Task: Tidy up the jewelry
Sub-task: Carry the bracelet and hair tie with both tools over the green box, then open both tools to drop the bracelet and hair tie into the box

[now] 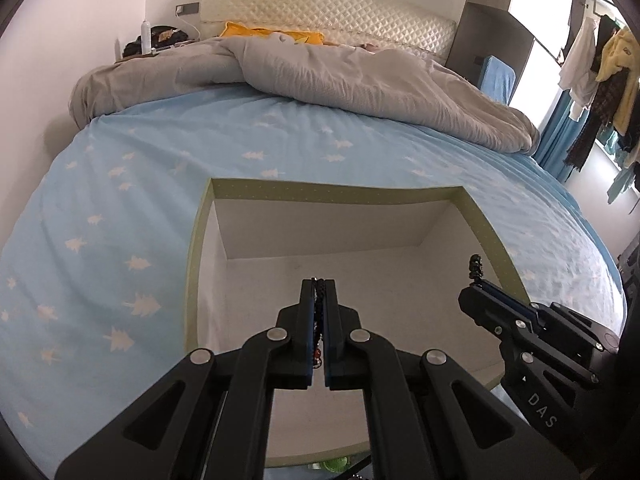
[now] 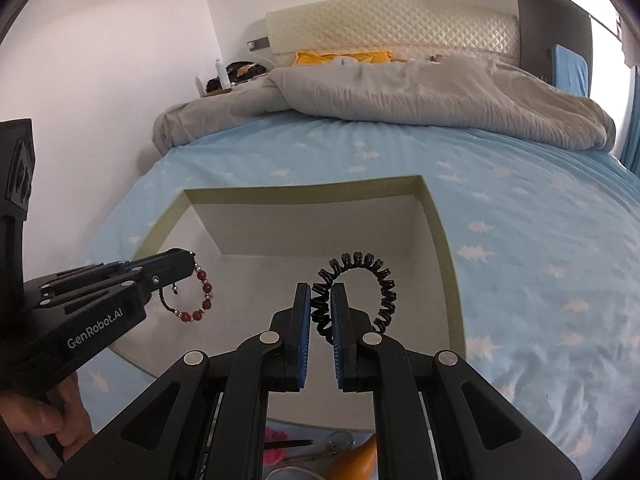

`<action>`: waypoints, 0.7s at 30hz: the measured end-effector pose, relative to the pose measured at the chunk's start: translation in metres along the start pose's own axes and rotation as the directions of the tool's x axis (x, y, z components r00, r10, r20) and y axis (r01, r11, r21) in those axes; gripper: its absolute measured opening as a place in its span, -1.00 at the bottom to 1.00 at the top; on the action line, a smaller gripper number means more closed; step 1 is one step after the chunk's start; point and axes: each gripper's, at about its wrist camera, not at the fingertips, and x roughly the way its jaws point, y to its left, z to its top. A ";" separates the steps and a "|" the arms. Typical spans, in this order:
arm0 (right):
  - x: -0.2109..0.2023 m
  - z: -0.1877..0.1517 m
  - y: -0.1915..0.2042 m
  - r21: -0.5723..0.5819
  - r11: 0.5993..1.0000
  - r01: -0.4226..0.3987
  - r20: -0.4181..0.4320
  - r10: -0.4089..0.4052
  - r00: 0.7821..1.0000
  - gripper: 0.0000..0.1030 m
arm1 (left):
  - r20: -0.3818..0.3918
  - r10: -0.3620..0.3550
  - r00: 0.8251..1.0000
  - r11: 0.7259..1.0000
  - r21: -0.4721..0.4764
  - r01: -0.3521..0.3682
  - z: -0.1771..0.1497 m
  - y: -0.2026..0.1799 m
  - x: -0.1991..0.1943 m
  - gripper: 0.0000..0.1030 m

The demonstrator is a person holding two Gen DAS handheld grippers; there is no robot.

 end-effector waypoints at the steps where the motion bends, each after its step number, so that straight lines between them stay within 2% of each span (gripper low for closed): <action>1: 0.000 0.000 0.000 0.002 1.000 0.001 0.000 -0.001 1.000 -0.86 | 0.004 0.002 1.000 1.000 0.001 -0.002 0.001 -0.001 -0.001 -0.95; 9: 0.000 0.005 -0.004 0.018 1.000 0.005 -0.008 -0.005 1.000 -0.82 | -0.004 0.011 1.000 1.000 -0.001 -0.011 0.005 -0.003 0.002 -0.94; 11: -0.001 0.006 -0.005 0.035 0.999 -0.006 -0.012 0.006 1.000 -0.77 | -0.016 0.002 1.000 1.000 -0.016 -0.002 0.005 0.000 0.002 -0.88; 12: -0.003 0.006 -0.006 0.044 0.999 -0.018 -0.009 0.019 1.000 -0.74 | -0.022 0.000 1.000 1.000 -0.024 0.000 0.005 0.001 0.000 -0.66; 13: -0.005 0.006 -0.008 0.051 0.998 -0.023 -0.007 0.023 1.000 -0.70 | -0.018 0.002 1.000 1.000 -0.029 -0.003 0.006 0.002 -0.002 -0.23; 15: -0.010 0.006 -0.008 0.054 0.998 -0.029 0.000 0.029 1.000 -0.56 | 0.009 0.015 1.000 0.999 -0.033 -0.015 0.006 0.003 -0.011 0.33; 17: -0.017 0.007 -0.007 0.050 0.998 -0.024 0.011 0.023 1.000 -0.54 | 0.046 0.022 0.999 0.999 -0.026 -0.021 0.008 0.003 -0.022 0.34; 21: -0.032 0.010 -0.004 0.046 0.999 -0.026 0.034 0.025 0.999 -0.54 | 0.061 0.014 0.998 1.000 -0.025 -0.012 0.010 0.003 -0.036 0.34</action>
